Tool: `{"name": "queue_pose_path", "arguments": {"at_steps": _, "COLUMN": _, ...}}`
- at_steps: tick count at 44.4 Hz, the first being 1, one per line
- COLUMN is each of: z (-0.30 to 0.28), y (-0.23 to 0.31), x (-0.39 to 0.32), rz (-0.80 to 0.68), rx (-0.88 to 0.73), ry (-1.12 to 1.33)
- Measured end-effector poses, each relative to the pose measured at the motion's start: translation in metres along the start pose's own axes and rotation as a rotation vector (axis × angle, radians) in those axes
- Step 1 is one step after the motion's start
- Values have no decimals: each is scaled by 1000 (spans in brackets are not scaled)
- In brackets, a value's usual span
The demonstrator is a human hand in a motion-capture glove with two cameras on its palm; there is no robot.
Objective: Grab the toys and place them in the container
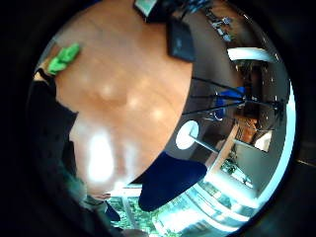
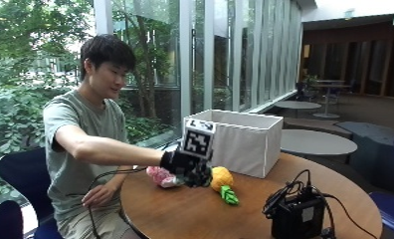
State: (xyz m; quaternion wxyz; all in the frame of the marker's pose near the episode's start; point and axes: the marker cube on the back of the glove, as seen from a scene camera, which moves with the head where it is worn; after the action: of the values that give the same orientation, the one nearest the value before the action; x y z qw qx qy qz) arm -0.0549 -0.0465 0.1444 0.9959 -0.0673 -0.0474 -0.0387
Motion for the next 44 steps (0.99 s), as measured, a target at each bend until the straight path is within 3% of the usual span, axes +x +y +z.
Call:
{"name": "queue_pose_path", "arguments": {"at_steps": 9, "z": -177, "y": 11, "x": -28, "rz": -4, "rx": 249, "ry": -267}}
{"name": "queue_pose_path", "arguments": {"at_steps": 15, "z": -214, "y": 33, "x": -109, "rz": -324, "rx": 340, "ry": -62}}
{"name": "queue_pose_path", "arguments": {"at_steps": 17, "z": -227, "y": 35, "x": -130, "rz": -366, "rx": 363, "ry": -43}}
{"name": "queue_pose_path", "arguments": {"at_steps": 19, "z": -240, "y": 31, "x": -143, "rz": -360, "rx": 384, "ry": -41}}
{"name": "queue_pose_path", "arguments": {"at_steps": 22, "z": -258, "y": 18, "x": -163, "rz": -234, "rx": 398, "ry": -105}}
{"name": "queue_pose_path", "arguments": {"at_steps": 24, "z": -259, "y": 10, "x": -178, "rz": -219, "rx": 409, "ry": -31}}
{"name": "queue_pose_path", "arguments": {"at_steps": 29, "z": -247, "y": -2, "x": -225, "rz": -477, "rx": 410, "ry": 164}}
{"name": "queue_pose_path", "arguments": {"at_steps": 35, "z": -225, "y": -18, "x": -318, "rz": -521, "rx": 353, "ry": 115}}
{"name": "queue_pose_path", "arguments": {"at_steps": 44, "z": -175, "y": -31, "x": -422, "rz": -566, "rx": 117, "ry": 149}}
